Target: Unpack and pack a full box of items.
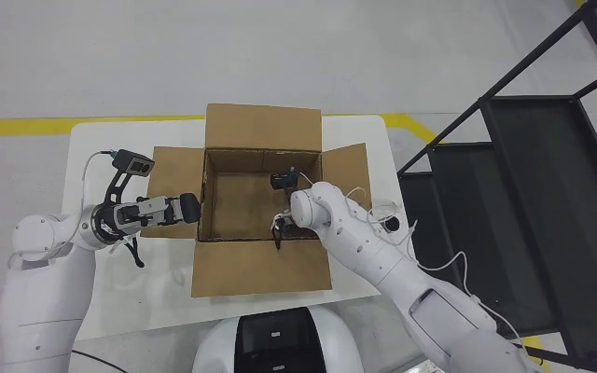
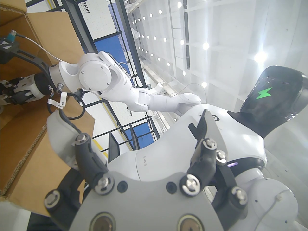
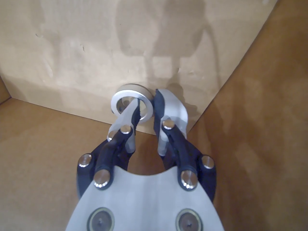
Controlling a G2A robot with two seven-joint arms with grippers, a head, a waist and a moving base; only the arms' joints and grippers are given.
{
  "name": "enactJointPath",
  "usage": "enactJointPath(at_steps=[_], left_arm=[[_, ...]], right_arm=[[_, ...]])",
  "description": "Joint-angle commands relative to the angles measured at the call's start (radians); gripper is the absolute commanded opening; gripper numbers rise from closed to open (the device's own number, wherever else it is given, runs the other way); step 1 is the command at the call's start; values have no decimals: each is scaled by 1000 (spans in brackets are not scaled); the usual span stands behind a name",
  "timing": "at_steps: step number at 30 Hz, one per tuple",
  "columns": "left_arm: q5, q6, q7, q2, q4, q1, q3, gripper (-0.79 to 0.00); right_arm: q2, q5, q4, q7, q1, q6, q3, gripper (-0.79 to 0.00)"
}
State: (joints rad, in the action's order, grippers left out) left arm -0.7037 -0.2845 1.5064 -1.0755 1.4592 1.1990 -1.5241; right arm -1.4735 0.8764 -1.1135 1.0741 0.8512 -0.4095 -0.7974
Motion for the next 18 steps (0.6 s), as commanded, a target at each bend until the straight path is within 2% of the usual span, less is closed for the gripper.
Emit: enactJointPath(at_steps=[1,8,18], left_arm=[[0,0,0,0,0,0,0,0],[0,0,0,0,0,0,0,0],[0,0,0,0,0,0,0,0]], right_arm=[[-1,-2,5,-5,-2,-3,-3,-785],[4,-9,-37,-12,19,8,-30,-785],[40,-9,-242,10,112,24,-138,-785]])
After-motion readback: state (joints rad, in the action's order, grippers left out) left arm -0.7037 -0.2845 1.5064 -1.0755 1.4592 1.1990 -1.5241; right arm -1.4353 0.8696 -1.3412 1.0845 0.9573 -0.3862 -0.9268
